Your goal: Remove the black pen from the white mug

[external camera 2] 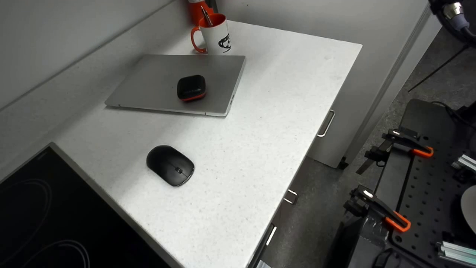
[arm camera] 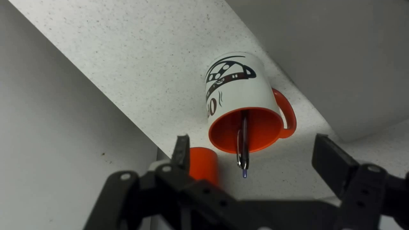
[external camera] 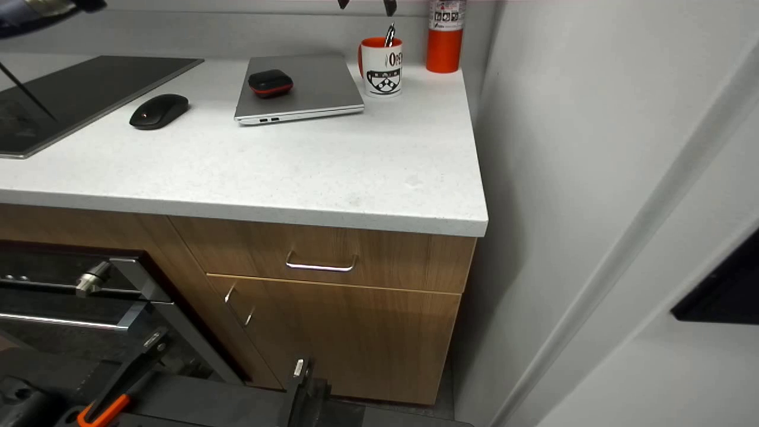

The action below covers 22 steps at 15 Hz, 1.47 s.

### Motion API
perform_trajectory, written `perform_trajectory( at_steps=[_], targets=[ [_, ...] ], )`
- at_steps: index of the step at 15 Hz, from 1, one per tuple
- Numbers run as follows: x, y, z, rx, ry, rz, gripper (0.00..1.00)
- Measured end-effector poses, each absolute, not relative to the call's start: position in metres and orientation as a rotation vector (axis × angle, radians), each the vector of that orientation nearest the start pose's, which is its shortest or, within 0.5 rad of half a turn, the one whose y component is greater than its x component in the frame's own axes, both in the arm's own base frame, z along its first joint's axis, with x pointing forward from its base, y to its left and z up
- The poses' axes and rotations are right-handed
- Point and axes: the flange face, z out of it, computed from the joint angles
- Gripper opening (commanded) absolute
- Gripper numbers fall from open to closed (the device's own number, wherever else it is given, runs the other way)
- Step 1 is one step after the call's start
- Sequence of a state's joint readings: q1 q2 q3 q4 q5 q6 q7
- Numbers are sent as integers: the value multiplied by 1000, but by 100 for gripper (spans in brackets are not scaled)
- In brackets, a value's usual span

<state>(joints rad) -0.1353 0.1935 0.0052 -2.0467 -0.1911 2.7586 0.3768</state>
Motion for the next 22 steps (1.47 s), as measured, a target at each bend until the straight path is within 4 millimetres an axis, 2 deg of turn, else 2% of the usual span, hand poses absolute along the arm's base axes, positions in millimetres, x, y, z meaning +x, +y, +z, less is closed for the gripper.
perform_trajectory(
  at_steps=[12,16,22],
  targets=[
    [620,-78,401,-3040,541,-843,100],
    [636,-91,388,-3016,541,-934,100],
    [670,-97,369,-2933,515,-1067,100]
  ],
)
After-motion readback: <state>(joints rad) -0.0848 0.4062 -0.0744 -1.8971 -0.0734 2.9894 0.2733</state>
